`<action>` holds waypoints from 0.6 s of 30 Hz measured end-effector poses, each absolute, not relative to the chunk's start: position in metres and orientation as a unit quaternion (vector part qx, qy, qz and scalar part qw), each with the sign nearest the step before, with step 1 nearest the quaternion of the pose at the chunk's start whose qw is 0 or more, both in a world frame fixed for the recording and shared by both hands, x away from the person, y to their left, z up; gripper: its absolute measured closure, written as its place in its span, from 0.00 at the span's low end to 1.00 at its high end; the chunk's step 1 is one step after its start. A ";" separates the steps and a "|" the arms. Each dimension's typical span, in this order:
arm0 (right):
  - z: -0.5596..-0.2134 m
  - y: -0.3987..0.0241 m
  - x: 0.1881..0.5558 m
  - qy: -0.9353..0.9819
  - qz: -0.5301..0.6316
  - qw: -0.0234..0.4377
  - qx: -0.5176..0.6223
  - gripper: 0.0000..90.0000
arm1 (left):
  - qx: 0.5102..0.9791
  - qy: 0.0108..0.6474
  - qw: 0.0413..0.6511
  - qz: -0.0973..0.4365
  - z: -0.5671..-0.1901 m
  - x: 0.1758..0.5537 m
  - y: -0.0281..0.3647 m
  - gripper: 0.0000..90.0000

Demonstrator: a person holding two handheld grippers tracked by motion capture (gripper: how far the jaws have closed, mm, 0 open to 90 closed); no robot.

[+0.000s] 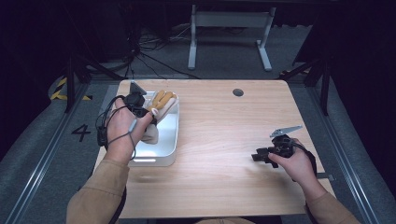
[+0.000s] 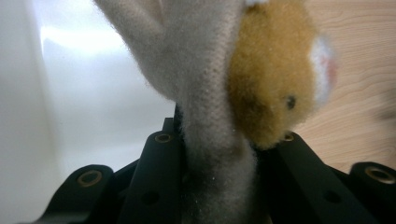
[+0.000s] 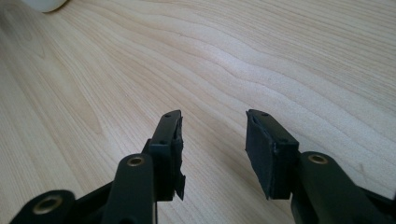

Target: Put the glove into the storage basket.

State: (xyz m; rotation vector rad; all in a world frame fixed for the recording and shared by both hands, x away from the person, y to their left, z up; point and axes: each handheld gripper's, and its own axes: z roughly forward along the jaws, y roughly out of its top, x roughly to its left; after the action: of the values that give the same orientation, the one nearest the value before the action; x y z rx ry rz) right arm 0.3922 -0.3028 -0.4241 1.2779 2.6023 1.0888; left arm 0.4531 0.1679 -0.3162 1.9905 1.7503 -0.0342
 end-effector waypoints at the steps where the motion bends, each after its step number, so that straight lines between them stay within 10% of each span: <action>1: -0.424 -0.303 0.392 0.840 0.351 0.022 0.413 0.63 | 0.727 0.643 0.241 -0.015 -0.317 0.454 0.168 0.83; 18: -0.426 -0.305 0.390 0.839 0.351 0.023 0.415 0.63 | 0.713 0.662 0.228 -0.034 -0.358 0.471 0.169 0.83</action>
State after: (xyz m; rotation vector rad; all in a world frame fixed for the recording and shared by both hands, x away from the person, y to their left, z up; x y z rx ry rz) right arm 0.3903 -0.3046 -0.4256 1.2849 2.5984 1.0855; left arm 0.4707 0.1687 -0.3583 1.9641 1.8227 -0.0944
